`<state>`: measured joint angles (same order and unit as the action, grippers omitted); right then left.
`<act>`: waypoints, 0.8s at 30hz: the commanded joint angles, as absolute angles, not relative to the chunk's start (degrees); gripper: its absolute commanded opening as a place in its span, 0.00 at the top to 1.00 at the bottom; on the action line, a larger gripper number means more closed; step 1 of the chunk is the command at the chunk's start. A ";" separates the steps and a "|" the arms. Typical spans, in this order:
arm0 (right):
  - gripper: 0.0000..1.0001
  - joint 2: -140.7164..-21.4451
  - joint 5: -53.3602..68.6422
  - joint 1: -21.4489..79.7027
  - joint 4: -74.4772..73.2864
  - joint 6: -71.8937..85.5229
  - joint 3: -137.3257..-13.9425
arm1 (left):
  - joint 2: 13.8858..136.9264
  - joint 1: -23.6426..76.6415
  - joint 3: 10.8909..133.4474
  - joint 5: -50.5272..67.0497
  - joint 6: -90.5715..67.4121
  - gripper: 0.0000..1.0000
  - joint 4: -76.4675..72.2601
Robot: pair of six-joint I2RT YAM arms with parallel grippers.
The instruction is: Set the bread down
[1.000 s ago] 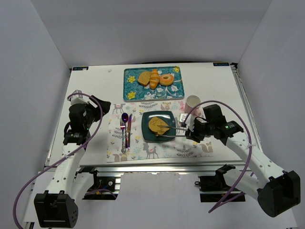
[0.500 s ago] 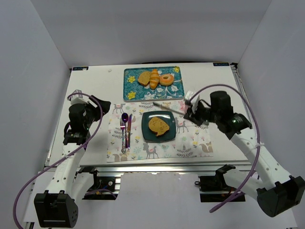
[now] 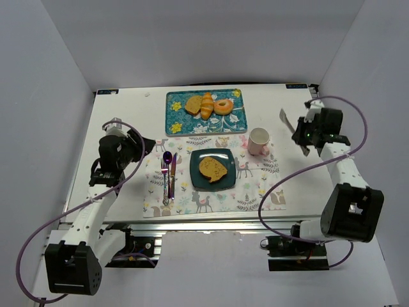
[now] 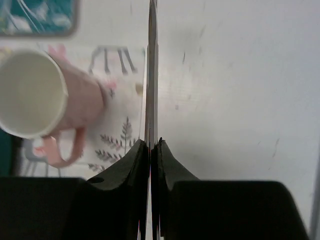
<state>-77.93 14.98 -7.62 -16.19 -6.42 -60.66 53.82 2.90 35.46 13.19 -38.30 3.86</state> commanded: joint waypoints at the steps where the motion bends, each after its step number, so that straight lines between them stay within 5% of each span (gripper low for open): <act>1: 0.86 -79.35 11.52 -7.64 -11.61 -8.86 -54.86 | 54.84 5.44 38.41 14.15 -36.48 0.43 5.10; 13: 0.39 -87.88 9.40 -11.69 -7.38 -17.66 -44.65 | 55.72 8.96 38.41 11.69 -36.21 0.34 5.71; 24: 0.11 -84.03 11.44 -13.98 -15.91 -21.36 -56.06 | 56.60 8.96 39.37 10.28 -35.95 0.33 6.33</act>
